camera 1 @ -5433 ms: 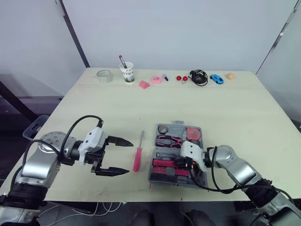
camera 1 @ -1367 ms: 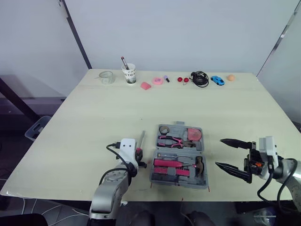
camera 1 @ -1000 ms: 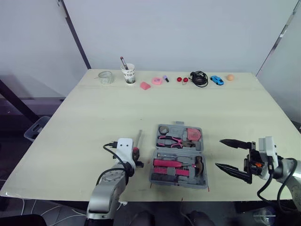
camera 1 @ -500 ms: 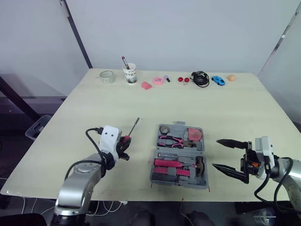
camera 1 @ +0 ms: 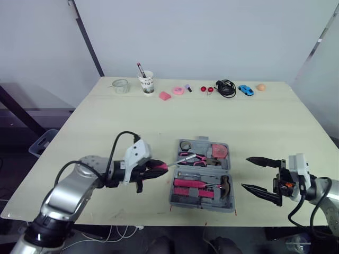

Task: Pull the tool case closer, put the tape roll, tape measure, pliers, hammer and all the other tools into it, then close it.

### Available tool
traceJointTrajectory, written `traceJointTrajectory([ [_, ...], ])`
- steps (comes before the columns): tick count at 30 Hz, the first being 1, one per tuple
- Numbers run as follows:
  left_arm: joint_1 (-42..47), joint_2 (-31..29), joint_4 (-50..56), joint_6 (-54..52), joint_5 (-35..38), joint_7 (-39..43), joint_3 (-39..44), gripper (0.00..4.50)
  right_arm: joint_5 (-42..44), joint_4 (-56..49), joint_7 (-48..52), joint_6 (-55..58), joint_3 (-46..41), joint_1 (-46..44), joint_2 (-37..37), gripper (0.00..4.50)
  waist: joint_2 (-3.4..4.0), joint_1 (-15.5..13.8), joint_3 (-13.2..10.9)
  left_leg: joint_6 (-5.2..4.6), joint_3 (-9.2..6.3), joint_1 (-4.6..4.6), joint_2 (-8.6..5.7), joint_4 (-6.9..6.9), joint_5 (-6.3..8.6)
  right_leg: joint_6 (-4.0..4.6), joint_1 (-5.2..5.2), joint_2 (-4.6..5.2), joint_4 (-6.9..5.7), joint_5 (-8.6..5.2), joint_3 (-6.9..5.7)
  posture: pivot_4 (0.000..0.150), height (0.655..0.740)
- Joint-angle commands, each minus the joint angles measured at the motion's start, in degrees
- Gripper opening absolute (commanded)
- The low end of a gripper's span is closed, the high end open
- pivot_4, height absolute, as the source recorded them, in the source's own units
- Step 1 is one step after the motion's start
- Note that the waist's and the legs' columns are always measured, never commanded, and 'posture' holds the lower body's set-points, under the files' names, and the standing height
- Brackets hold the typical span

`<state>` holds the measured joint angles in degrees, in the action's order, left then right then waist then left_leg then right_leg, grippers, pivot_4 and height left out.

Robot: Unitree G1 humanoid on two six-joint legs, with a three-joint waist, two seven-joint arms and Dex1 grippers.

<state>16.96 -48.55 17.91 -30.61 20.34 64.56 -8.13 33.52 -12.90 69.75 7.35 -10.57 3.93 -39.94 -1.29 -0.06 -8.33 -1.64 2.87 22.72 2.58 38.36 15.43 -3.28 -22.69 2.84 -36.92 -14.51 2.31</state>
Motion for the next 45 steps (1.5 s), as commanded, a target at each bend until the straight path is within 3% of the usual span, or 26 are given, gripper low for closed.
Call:
traceJointTrajectory([
  [1, 2.7, -0.5, -0.5, 3.5, -1.2, 5.5, -4.2, 0.64, 1.5, -1.6, 1.0, -0.2, -2.1, 0.5, -1.1, 4.5, 0.0, -0.1, 0.0, 0.0, 0.05, 0.01, -0.01, 0.0, 0.0, 0.0, 0.0, 0.0, 0.02, 0.0, 0.01, 0.15, 0.74],
  [8, 9.9, 2.4, -1.0, 2.1, -6.4, 10.3, -15.4, 0.64, 1.1, -1.2, 1.5, -0.8, -2.5, 0.7, -1.7, 4.5, 0.0, -0.6, 0.0, -0.01, 0.05, 0.03, 0.02, 0.04, 0.0, -0.21, 0.01, -0.09, 0.0, 0.11, 0.01, 0.15, 0.74],
  [21, 18.6, 11.4, -5.6, -7.4, -16.1, 7.9, -28.8, 0.64, 1.4, -2.0, 2.5, -1.0, -4.4, 4.0, -3.3, 4.5, 0.0, -0.6, 0.0, -0.01, -0.03, 0.08, 0.0, 0.09, -0.01, -0.23, 0.0, -0.16, 0.0, 0.11, 0.05, 0.15, 0.74],
  [45, 20.3, 19.0, -10.9, -10.5, -20.9, 5.2, -33.4, 0.64, -1.1, -1.5, 5.8, -3.9, -4.5, 7.8, -5.1, 4.5, 0.02, -0.7, 0.0, -0.02, -0.09, 0.11, -0.02, 0.12, -0.01, -0.23, 0.02, -0.17, -0.01, 0.11, 0.07, 0.15, 0.74],
])
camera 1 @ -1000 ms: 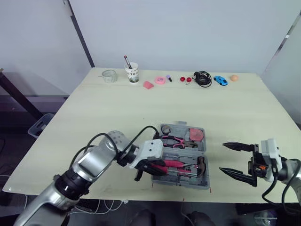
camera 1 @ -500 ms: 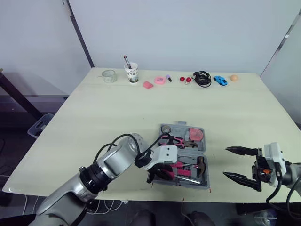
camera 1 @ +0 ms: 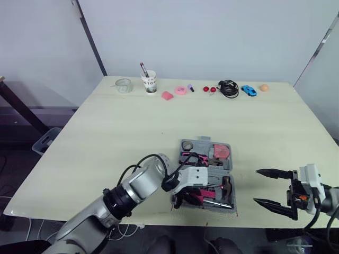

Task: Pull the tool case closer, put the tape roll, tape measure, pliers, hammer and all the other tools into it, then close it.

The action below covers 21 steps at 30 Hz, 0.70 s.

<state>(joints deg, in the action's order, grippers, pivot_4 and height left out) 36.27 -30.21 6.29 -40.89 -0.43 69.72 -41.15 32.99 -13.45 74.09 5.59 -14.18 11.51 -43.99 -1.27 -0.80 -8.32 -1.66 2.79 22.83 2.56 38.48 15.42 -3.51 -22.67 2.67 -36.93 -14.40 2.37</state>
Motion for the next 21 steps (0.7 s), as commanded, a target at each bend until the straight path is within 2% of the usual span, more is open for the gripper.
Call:
traceJointTrajectory([
  [1, 1.1, 0.7, 0.5, 0.0, -0.3, 0.1, -0.4, 0.64, -0.6, -0.8, 1.5, -2.3, -0.9, 0.0, -1.1, 4.5, 0.0, 0.0, 0.0, 0.0, 0.0, 0.0, 0.0, 0.0, 0.0, 0.0, 0.0, 0.0, 0.0, 0.0, 0.0, 0.15, 0.74],
  [11, 0.4, 0.3, 0.9, -0.3, 0.0, 0.6, -0.1, 0.64, -2.5, -0.7, 1.8, -2.9, 0.4, -1.1, -1.3, 4.5, 0.0, 0.0, 0.0, 0.0, -0.01, 0.0, 0.0, 0.01, 0.0, 0.0, 0.01, 0.0, 0.0, 0.0, 0.0, 0.15, 0.74],
  [13, 0.4, 0.3, 0.8, 0.0, -0.1, 0.6, -0.1, 1.65, -2.5, -1.0, 1.6, -2.7, 0.6, -1.3, -1.3, 4.5, 0.0, 0.0, 0.0, 0.0, -0.01, 0.0, 0.0, 0.01, 0.0, 0.0, 0.01, 0.0, 0.0, 0.0, 0.0, 0.15, 0.74],
  [18, 0.4, 0.0, 1.1, 0.6, -0.3, 0.9, -0.2, 3.69, -2.5, -1.1, 1.3, -2.6, 0.8, -1.4, -1.3, 4.5, 0.01, 0.0, 0.0, 0.0, -0.01, -0.01, 0.0, 0.02, 0.0, 0.0, 0.01, 0.0, 0.0, 0.0, 0.0, 0.15, 0.74],
  [21, 0.5, -0.8, 2.6, 0.1, 0.3, 1.9, 0.3, 3.69, -2.5, -1.1, 1.2, -2.7, 0.8, -1.3, -1.3, 4.5, 0.01, 0.0, 0.0, 0.0, -0.01, -0.01, 0.0, 0.03, 0.0, 0.0, 0.02, 0.0, -0.01, 0.0, 0.0, 0.15, 0.74],
])
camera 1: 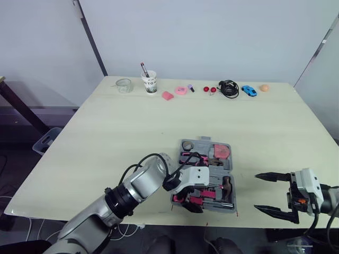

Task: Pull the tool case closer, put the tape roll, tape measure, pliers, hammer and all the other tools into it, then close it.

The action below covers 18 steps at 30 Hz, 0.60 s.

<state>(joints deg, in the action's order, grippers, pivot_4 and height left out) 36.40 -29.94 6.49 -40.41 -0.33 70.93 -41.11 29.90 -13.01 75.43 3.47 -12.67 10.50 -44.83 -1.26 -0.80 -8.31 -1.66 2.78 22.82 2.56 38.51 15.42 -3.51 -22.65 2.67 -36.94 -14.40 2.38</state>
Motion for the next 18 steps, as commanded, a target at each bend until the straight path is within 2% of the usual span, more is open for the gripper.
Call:
traceJointTrajectory([
  [1, 0.5, -1.4, 3.0, -0.6, 0.6, 1.1, 0.6, 3.69, 0.7, -1.5, -0.1, -0.6, -0.7, -0.3, -0.4, 4.5, 0.0, 0.0, 0.0, 0.0, 0.0, 0.0, 0.0, 0.0, 0.0, 0.0, 0.0, 0.0, 0.0, 0.0, 0.0, 0.15, 0.74],
  [6, 0.6, -3.1, 4.7, 0.8, 3.3, 2.1, 4.4, 3.69, 0.4, -1.1, -0.1, -1.1, -0.8, -0.3, -0.4, 4.5, 0.0, 0.0, 0.0, 0.0, -0.01, 0.0, 0.0, 0.0, 0.0, 0.0, -0.01, 0.0, -0.03, 0.0, -0.01, 0.15, 0.74],
  [14, -5.4, -3.9, -1.1, 16.2, 10.2, 5.1, 12.9, 3.69, -0.2, -0.4, -0.5, -2.1, 0.1, -0.7, 0.4, 4.5, 0.02, 0.1, 0.0, 0.0, -0.01, -0.01, 0.01, 0.01, 0.0, 0.0, -0.01, 0.0, -0.03, 0.0, 0.0, 0.15, 0.74],
  [15, -6.2, -3.5, -3.0, 18.7, 10.4, 4.7, 13.8, 3.31, -0.3, -0.1, -0.6, -2.3, 0.2, -0.8, 0.5, 4.5, 0.02, 0.1, 0.0, 0.0, -0.01, -0.03, 0.02, 0.01, 0.0, 0.0, -0.01, 0.0, -0.03, 0.0, 0.01, 0.15, 0.74],
  [17, -7.2, -2.3, -5.7, 23.2, 11.3, 4.9, 15.4, 3.0, -0.3, 0.2, -0.6, -2.6, 0.4, -0.9, 0.6, 4.5, 0.03, 0.0, 0.0, 0.0, 0.0, -0.03, 0.02, 0.02, 0.0, 0.0, -0.01, 0.0, -0.05, 0.0, -0.01, 0.15, 0.74],
  [18, -7.7, -1.9, -6.8, 25.1, 12.2, 5.9, 15.9, 2.63, -0.4, 0.4, -0.7, -2.8, 0.5, -1.0, 0.6, 4.5, 0.03, 0.0, 0.0, 0.0, 0.01, -0.03, 0.02, 0.04, 0.0, 0.0, 0.0, 0.0, -0.06, 0.0, -0.01, 0.15, 0.74],
])
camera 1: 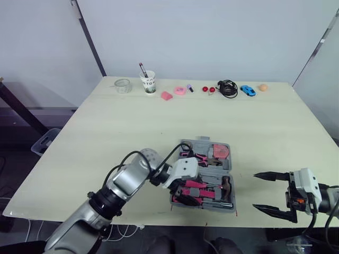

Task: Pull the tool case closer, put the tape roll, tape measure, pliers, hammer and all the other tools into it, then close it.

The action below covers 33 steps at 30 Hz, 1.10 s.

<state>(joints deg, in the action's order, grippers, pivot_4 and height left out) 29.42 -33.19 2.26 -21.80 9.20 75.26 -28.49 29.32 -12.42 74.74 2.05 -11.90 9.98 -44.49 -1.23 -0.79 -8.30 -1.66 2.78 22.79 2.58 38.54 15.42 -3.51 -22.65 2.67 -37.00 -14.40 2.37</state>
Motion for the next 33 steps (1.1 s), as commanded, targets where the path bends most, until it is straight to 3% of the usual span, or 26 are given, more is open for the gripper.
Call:
traceJointTrajectory([
  [1, -1.0, 1.7, -3.3, 7.6, 3.3, 2.4, 3.7, 2.09, 0.2, -0.1, -0.1, -1.4, -0.2, -0.6, 0.3, 4.5, -0.01, -0.1, 0.0, 0.0, 0.01, 0.01, 0.0, 0.02, 0.0, 0.0, 0.0, 0.0, 0.0, 0.0, 0.0, 0.15, 0.74],
  [3, -1.4, 2.4, -5.8, 9.8, 3.1, 2.8, 3.9, 1.02, 0.0, 0.1, -0.2, -1.7, 0.2, -0.8, 0.6, 4.5, -0.01, -0.1, 0.0, 0.0, 0.02, 0.03, 0.0, 0.03, 0.0, 0.0, 0.0, 0.0, 0.0, 0.0, -0.01, 0.15, 0.74],
  [6, -0.9, 3.8, -10.4, 14.5, 1.2, 3.1, 3.1, 0.09, -0.2, 0.2, -0.4, -2.0, 0.4, -0.8, 0.9, 4.5, 0.0, 0.0, 0.0, 0.0, 0.02, 0.03, -0.01, 0.04, 0.0, 0.0, 0.01, 0.0, 0.0, 0.0, -0.01, 0.15, 0.74],
  [25, -1.1, 8.9, -25.8, 26.5, -8.0, 3.8, -1.5, 0.09, -0.3, 0.0, -0.9, -3.1, -0.5, 1.0, 0.7, 4.5, 0.01, 0.0, 0.0, 0.0, 0.01, 0.02, -0.01, 0.03, 0.0, -0.01, 0.02, 0.0, -0.01, 0.01, -0.01, 0.15, 0.74],
  [33, -2.4, 9.5, -26.1, 26.3, -6.6, 3.1, -0.3, 0.09, -0.3, -0.7, -2.3, -2.9, -0.2, 1.3, 1.1, 4.5, 0.1, 0.0, 0.2, 0.0, 0.01, -0.07, -0.01, 0.03, 0.0, -0.01, 0.12, 0.0, 0.0, 0.01, -0.01, 0.15, 0.74],
])
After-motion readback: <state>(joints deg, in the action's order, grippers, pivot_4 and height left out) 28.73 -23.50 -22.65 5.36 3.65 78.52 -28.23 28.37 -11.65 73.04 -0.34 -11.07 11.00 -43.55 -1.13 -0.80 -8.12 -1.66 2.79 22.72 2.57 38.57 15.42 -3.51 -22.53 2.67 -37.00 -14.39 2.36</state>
